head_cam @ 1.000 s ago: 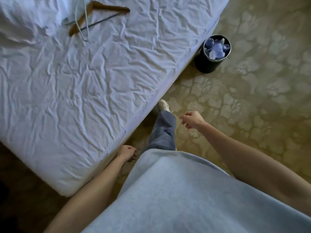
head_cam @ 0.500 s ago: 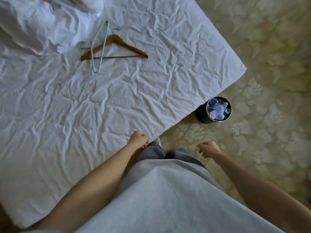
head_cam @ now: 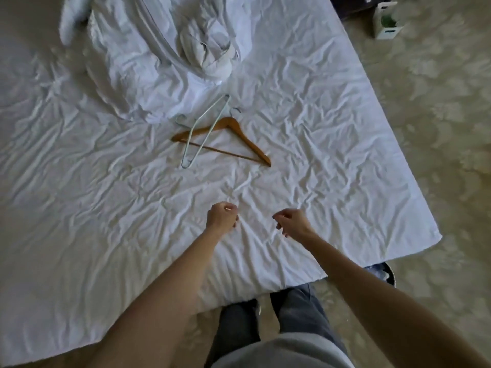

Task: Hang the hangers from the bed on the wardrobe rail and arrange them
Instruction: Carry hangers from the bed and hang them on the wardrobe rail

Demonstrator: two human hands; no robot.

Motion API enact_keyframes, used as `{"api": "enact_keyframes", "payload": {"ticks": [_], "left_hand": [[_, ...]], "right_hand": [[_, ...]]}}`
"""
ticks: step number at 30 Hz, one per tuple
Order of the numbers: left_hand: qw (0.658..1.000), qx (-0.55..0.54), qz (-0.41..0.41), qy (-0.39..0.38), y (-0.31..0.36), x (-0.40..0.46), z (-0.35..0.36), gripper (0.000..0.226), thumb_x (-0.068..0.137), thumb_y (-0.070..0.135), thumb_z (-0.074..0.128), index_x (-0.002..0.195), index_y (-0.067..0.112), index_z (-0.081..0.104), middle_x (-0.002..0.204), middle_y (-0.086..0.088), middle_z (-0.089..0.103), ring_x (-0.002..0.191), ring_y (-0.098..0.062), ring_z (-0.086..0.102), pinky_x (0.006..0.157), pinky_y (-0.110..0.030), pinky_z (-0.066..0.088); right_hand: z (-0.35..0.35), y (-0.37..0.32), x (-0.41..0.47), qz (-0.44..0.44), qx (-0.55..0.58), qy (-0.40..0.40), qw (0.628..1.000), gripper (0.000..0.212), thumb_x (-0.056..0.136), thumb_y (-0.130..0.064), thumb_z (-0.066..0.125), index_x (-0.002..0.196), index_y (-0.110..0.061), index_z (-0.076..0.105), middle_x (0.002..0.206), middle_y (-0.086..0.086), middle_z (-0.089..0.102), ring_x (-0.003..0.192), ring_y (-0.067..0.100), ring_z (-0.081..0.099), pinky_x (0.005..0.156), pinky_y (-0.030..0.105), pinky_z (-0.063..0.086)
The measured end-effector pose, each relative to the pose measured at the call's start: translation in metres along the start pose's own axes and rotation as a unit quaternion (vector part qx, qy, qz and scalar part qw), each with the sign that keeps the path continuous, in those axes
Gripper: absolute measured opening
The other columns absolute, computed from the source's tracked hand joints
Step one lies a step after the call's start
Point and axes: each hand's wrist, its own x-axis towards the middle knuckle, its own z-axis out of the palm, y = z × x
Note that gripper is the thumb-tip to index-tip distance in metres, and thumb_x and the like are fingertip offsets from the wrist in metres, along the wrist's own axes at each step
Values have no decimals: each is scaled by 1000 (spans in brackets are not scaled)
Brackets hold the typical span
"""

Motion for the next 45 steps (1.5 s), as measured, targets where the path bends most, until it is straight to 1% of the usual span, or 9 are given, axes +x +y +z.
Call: {"api": "enact_keyframes", "payload": {"ticks": [5,8,16,21,27,34,39,42,45], "left_hand": [[995,-26,-14,92,45,95,-49,14,88,20,55,88,17,69,78,-7,74,59,-20,68,65,-33,61],[989,-10,-19,146,56,170,-76,21,74,30,53,81,21,70,84,-7,77,81,-27,74,77,-42,62],[964,87,-45,247,46,324,-101,40,97,30,53,128,6,58,134,-18,56,123,-37,54,98,-44,46],[962,85,-39,256,19,380,-80,45,105,34,42,127,-2,54,132,-26,51,122,-42,51,97,-45,42],[947,43,79,307,-11,373,-58,24,103,17,45,100,-1,60,101,-27,67,97,-44,61,76,-44,42],[951,47,-6,305,-81,314,-48,23,102,11,47,96,-8,59,94,-36,65,91,-52,61,76,-50,44],[958,57,-43,278,-94,287,-20,23,100,20,50,92,1,61,99,-26,66,97,-44,62,76,-47,47],[955,71,-68,281,-83,275,-11,26,96,25,55,103,2,64,110,-21,62,108,-40,58,83,-46,48],[953,73,-90,279,-72,271,-13,37,94,29,61,118,1,58,124,-21,53,118,-39,51,93,-48,44]], "right_hand": [[-3,-98,108,-84,-68,26,994,15,92,-23,60,94,-16,74,75,1,73,59,10,62,67,34,58],[5,-127,183,-86,-113,49,989,21,87,-24,59,96,-14,74,86,9,75,77,24,70,77,40,60],[49,-137,337,-87,-276,143,947,39,88,-25,64,125,-13,59,126,7,53,111,27,57,89,41,53],[78,-112,382,-163,-337,190,908,39,95,-31,57,128,-12,51,125,8,49,112,30,53,89,44,49],[59,-85,384,-226,-360,225,877,34,96,-22,59,129,-14,56,114,7,57,101,29,56,84,42,49],[-38,-50,367,-166,-426,255,852,40,86,0,58,123,-15,62,111,10,56,104,35,52,84,48,46],[-59,-63,374,-174,-450,268,834,44,81,10,58,119,-12,65,113,11,57,105,35,51,84,48,46],[-30,-72,348,-199,-380,305,850,42,79,6,61,118,-8,61,113,15,57,103,37,53,84,50,46],[28,-96,327,-150,-234,270,922,30,89,-20,65,115,-6,60,112,16,64,108,35,58,87,44,48]]}}
